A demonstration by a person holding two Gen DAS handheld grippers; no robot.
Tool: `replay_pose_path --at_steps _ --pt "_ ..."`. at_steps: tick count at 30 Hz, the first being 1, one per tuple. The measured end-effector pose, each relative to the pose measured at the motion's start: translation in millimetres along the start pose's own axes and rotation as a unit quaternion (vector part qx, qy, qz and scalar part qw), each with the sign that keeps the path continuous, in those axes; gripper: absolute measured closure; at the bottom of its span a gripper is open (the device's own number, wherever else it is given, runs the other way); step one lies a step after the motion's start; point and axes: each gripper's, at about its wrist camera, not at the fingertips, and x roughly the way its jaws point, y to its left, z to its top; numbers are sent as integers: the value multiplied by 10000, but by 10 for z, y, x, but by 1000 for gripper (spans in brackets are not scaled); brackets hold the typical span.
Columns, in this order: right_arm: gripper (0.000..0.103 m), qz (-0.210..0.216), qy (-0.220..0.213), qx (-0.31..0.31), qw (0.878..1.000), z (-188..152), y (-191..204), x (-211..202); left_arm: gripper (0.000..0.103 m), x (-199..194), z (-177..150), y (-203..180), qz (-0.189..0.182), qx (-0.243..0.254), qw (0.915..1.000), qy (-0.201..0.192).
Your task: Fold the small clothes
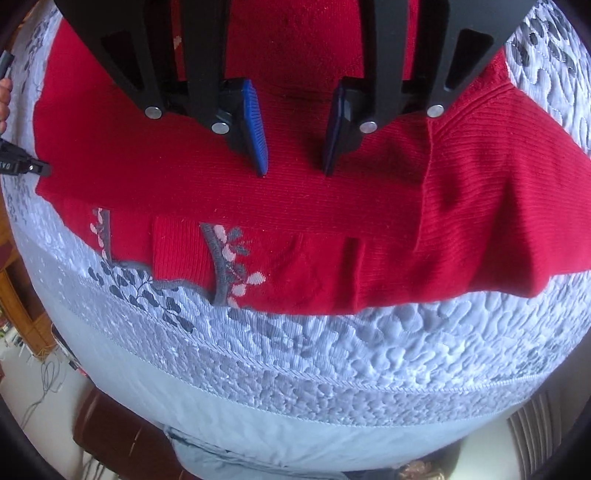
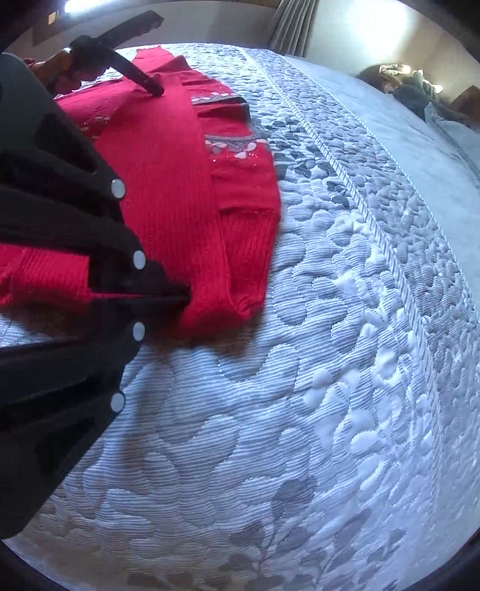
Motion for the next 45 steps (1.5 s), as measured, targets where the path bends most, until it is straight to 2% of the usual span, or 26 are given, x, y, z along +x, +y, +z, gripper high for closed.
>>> replay_pose_path --at_steps 2,4,5,7,9,10,14,18,21,24,27,32,34,38,42,45 --pt "96 -70 -96 -175 9998 -115 92 -133 69 -57 -14 -7 -11 20 10000 18" --pt "81 -140 -223 -467 9986 -313 197 -296 62 -168 -52 -28 -53 111 9999 -53" --pt "79 -172 -270 -619 9976 -433 249 -364 60 -198 -75 -30 -16 165 9998 -80" --pt "81 -288 -174 -810 9961 -631 282 -380 59 -230 -134 -57 -3 279 9996 -86" --pt "80 -656 12 -765 9949 -759 204 -269 59 -172 -174 -42 3 247 9997 13" --pt "81 -702 48 -707 9950 -773 153 -209 59 -106 -198 -47 67 251 9996 69" --pt "83 -443 18 -313 9985 -742 28 -205 58 -104 -226 -113 265 397 9989 -23" --pt "81 -349 -116 -447 9983 -919 206 -453 57 -411 -253 70 36 260 9996 -75" --pt "81 -160 -205 -674 9974 -1150 413 -595 48 -689 -272 478 41 50 9998 -200" --pt "81 2 -141 -917 9957 -1322 676 -575 44 -943 -230 1215 543 -332 9974 -332" --pt "81 -40 11 -1193 9928 -1452 926 -475 44 -1068 -142 2054 1220 -886 9881 -306" --pt "81 -146 203 -1494 9885 -1551 1214 -298 44 -1197 34 3271 1830 -1679 9685 -167" --pt "81 -201 267 -1508 9880 -1549 1281 -214 44 -1205 156 3713 1765 -1945 9648 -104" --pt "81 -351 301 -1667 9849 -1586 1400 -143 44 -1169 280 4328 1621 -2624 9512 -66" --pt "80 -445 299 -1817 9819 -1585 1507 -91 44 -1072 250 4734 1224 -3245 9378 -133" --pt "80 -483 296 -1815 9818 -1555 1532 -33 50 -1022 279 4884 937 -3461 9331 -285"
